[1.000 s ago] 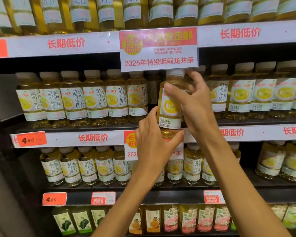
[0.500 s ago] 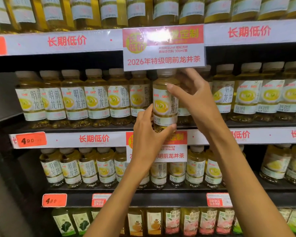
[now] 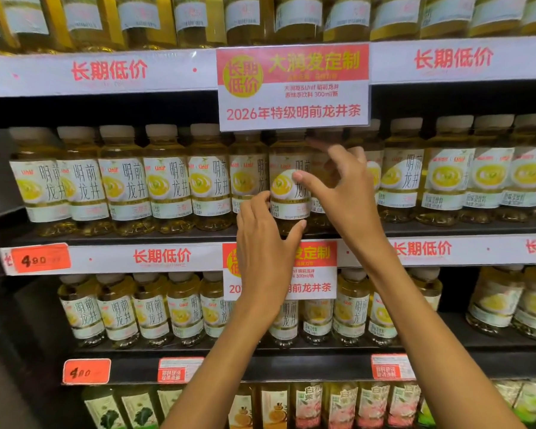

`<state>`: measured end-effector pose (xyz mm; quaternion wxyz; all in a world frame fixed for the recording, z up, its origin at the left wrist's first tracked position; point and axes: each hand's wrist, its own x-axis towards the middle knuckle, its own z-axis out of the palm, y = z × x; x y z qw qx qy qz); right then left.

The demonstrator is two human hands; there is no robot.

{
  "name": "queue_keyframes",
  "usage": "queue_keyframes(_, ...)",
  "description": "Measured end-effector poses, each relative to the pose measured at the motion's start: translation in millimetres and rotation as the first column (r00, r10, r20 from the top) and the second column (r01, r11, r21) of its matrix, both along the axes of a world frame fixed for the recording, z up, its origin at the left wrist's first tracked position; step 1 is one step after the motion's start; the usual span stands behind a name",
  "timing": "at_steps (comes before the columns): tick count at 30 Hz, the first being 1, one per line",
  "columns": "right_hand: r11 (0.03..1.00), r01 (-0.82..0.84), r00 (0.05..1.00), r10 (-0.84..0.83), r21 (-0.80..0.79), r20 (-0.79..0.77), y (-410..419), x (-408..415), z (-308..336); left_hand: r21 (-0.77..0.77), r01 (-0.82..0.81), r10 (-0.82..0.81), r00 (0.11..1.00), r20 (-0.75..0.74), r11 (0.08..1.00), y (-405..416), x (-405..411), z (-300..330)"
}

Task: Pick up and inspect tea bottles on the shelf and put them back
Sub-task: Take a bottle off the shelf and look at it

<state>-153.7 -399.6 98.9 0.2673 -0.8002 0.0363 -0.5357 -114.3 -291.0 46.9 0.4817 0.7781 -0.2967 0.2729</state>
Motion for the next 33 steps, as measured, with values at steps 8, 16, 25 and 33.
queue_keyframes(8, 0.945, 0.253, 0.967, -0.254, -0.209, 0.02, -2, 17, -4, 0.057, -0.127, 0.123, 0.991, 0.055, 0.99, -8, 4, 5)
queue_keyframes(16, 0.858, 0.462, 0.887, -0.445, -0.224, 0.125, -25, 7, 8, 0.037, -0.16, 0.154, 0.98, 0.128, 0.986, -10, -2, 8)
queue_keyframes(25, 0.849, 0.459, 0.881, -0.473, -0.262, 0.012, -33, 13, 8, 0.026, -0.093, 0.089, 0.988, 0.129, 0.995, -14, -6, 11)
queue_keyframes(33, 0.979, -0.109, 0.978, 0.075, 0.17, 0.194, -30, -7, 0, 0.014, -0.037, 0.035, 0.992, 0.119, 0.999, -13, -5, 8)
